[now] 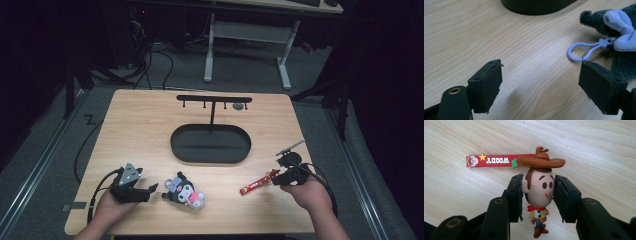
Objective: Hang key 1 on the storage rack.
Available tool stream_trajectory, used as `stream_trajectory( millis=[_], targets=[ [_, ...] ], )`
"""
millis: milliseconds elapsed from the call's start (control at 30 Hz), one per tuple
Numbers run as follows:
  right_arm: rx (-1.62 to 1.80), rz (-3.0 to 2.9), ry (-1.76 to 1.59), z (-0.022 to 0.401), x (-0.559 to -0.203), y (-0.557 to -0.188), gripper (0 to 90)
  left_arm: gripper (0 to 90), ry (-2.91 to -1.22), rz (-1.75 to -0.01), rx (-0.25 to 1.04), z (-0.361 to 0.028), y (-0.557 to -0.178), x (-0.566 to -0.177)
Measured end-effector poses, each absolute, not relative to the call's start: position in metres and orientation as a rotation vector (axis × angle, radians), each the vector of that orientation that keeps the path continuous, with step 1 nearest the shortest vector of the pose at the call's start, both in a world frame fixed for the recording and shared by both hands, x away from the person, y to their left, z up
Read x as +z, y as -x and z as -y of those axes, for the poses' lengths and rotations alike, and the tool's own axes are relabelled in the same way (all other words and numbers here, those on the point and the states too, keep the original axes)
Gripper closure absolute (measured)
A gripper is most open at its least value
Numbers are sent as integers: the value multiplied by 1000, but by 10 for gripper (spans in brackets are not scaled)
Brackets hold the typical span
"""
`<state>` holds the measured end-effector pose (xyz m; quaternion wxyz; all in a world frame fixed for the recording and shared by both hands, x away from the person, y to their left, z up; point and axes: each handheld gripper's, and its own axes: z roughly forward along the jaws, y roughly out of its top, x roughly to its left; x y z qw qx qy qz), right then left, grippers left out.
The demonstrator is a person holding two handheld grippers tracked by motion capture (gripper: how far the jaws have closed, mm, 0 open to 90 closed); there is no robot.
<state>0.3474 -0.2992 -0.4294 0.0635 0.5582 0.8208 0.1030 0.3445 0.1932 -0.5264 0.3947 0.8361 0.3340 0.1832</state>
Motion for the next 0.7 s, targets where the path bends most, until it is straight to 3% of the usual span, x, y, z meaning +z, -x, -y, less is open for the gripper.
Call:
stream_trajectory(
  millis=[700],
  targets=[
    [347, -2439, -1640, 293, -382, -347, 615, 194, -2125, -841, 466, -193, -344, -527]
  ],
)
